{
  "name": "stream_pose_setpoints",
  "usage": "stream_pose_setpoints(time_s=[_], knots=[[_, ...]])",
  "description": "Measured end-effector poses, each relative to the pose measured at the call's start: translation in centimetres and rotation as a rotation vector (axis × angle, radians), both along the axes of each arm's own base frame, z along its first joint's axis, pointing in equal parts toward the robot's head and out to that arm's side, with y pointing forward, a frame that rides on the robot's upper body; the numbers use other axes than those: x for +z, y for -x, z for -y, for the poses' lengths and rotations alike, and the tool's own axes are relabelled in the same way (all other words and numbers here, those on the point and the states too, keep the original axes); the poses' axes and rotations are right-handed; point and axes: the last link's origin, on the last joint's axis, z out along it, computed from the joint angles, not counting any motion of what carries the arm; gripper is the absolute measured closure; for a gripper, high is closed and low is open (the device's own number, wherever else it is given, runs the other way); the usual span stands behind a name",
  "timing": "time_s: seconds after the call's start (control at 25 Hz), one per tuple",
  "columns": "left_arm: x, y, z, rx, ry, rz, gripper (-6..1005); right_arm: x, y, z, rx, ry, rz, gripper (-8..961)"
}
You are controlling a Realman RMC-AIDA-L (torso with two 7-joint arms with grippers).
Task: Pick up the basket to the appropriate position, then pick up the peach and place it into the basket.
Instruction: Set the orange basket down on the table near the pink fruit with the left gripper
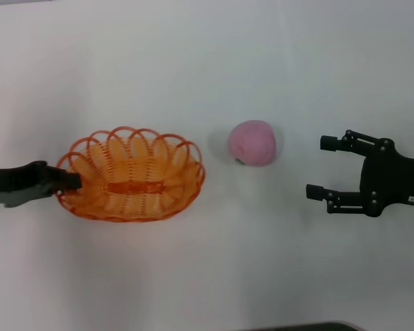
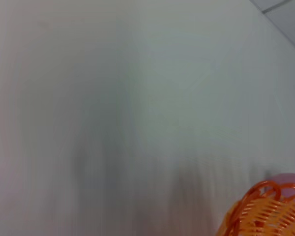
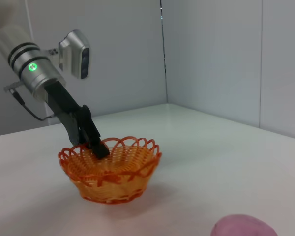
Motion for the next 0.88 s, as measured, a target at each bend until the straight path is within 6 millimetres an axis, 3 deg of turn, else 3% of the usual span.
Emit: stream_pose_setpoints(time_s=[0.88], knots=[[-4.0,-0.6,0.5,-0.025,-0.024,-0.024,930,0.0,0.3,-0.3,0.002,-0.017,-0.005,28]])
